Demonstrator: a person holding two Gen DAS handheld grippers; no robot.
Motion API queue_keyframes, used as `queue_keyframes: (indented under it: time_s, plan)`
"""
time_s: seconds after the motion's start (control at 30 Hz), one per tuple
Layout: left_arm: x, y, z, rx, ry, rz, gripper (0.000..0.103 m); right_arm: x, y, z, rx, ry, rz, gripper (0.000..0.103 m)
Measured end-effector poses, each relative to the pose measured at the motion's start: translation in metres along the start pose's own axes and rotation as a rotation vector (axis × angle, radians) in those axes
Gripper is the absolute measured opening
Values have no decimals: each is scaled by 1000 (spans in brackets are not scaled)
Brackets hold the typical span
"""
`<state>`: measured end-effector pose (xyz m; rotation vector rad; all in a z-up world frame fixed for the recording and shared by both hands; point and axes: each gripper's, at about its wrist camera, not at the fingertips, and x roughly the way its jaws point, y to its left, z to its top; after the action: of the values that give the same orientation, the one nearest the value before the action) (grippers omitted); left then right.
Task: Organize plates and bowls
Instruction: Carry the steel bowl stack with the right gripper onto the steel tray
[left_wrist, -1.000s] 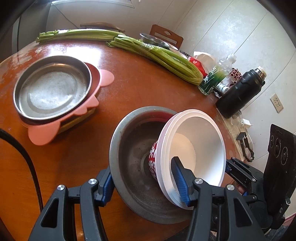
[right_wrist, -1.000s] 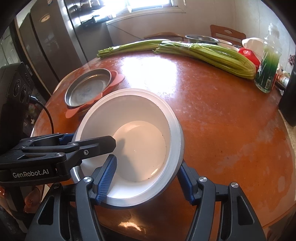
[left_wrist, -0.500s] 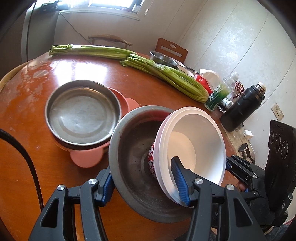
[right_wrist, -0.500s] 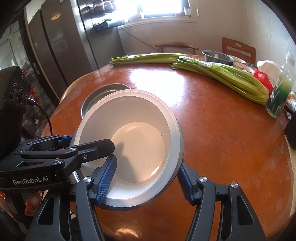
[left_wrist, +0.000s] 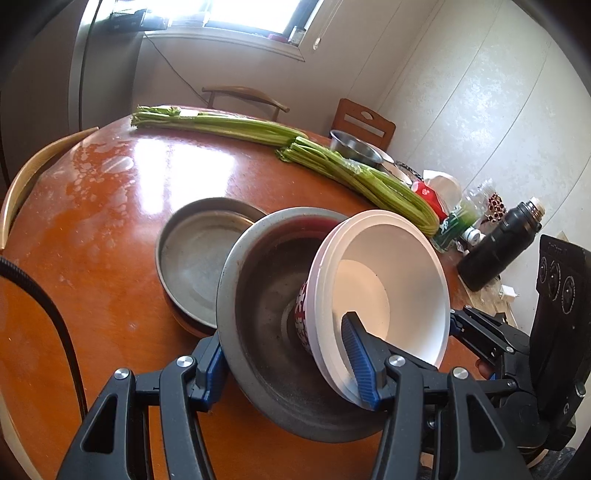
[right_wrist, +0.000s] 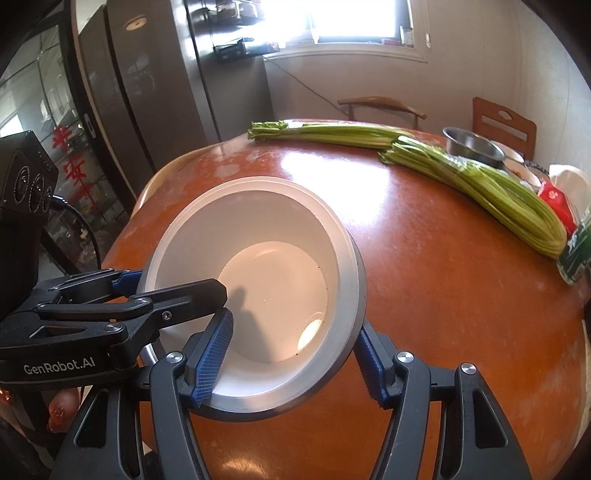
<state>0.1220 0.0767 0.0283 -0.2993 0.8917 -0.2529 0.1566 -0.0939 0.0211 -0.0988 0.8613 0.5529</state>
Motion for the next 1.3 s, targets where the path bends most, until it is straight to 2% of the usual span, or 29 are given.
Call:
queue_keyframes:
  time_s: [0.47,1.3]
  plan:
    - [11,23,40,-11,-14,41,56,33,1,40,-14,6,19,67]
    - [49,50,45,-48,33,77,56,82,-2,40,-12,79,30,67]
